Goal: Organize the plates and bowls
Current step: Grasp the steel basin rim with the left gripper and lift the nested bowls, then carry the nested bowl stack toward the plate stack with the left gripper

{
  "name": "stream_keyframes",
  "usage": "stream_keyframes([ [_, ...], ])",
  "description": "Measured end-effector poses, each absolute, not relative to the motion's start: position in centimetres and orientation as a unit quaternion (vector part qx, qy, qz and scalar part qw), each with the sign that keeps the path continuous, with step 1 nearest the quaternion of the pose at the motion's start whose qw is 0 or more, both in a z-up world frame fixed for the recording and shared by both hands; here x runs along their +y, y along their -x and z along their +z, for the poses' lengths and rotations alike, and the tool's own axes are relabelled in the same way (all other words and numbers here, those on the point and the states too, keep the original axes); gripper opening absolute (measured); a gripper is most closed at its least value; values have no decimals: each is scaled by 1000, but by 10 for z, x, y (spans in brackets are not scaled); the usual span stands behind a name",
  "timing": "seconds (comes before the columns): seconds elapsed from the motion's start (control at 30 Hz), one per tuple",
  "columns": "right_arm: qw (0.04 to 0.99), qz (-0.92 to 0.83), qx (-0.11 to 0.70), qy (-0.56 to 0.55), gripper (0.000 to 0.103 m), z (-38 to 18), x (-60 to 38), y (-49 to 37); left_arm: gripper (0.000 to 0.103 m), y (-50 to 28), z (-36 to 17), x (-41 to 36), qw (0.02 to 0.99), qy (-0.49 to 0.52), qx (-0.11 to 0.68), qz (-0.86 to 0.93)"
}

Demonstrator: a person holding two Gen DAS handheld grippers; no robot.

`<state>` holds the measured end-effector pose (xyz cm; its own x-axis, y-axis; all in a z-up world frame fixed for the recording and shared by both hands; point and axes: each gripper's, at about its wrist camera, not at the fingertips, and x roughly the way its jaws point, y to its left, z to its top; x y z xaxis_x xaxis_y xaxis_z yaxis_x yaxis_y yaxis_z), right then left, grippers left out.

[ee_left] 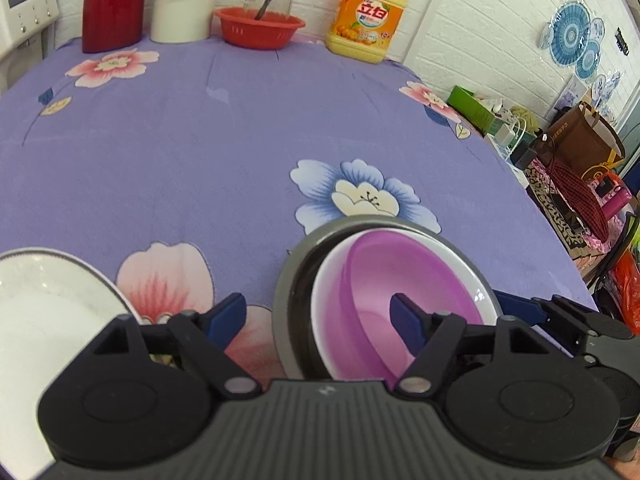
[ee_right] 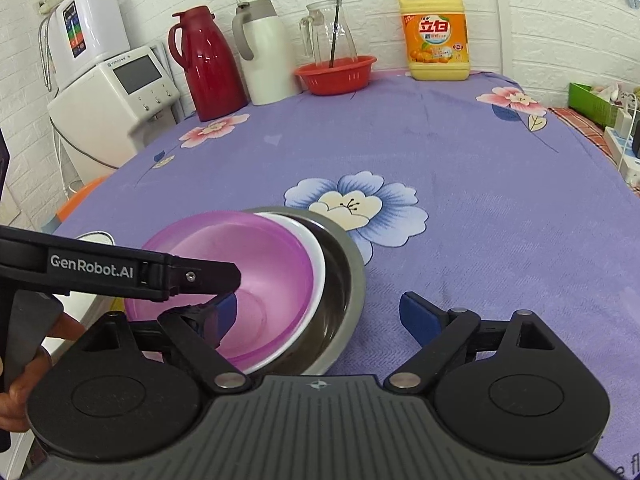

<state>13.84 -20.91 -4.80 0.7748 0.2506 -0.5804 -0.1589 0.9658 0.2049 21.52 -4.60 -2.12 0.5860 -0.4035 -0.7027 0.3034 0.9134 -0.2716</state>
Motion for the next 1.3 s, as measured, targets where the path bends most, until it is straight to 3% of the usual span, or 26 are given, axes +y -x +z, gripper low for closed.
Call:
stream_keyframes([
  [0.53, 936, 121, 318, -96, 103, -57, -204, -138, 67, -217, -23, -49, 893, 38, 403, -199],
  [0.67, 935, 121, 316, -105, 103, -56, -206, -138, 56, -215, -21, -48, 892, 43, 398, -209],
  [0.83, 934, 125, 316, -107, 103, -57, -204, -139, 61, -217, -24, -52, 896, 13, 395, -201],
  [0.9, 934, 129, 314, -107, 103, -56, -203, -138, 57, -217, -24, -52, 895, 17, 397, -205],
  [0.97, 934, 131, 315, -107, 103, -56, -202, -138, 43, -217, -24, -50, 890, 31, 400, -214],
  [1.0, 934, 132, 315, -107, 103, -57, -202, -138, 41, -217, -24, -48, 887, 44, 405, -219],
  [1.3, 943, 99, 309, -78, 100, -47, -198, -126, 38, -215, -20, -57, 875, 91, 419, -226],
])
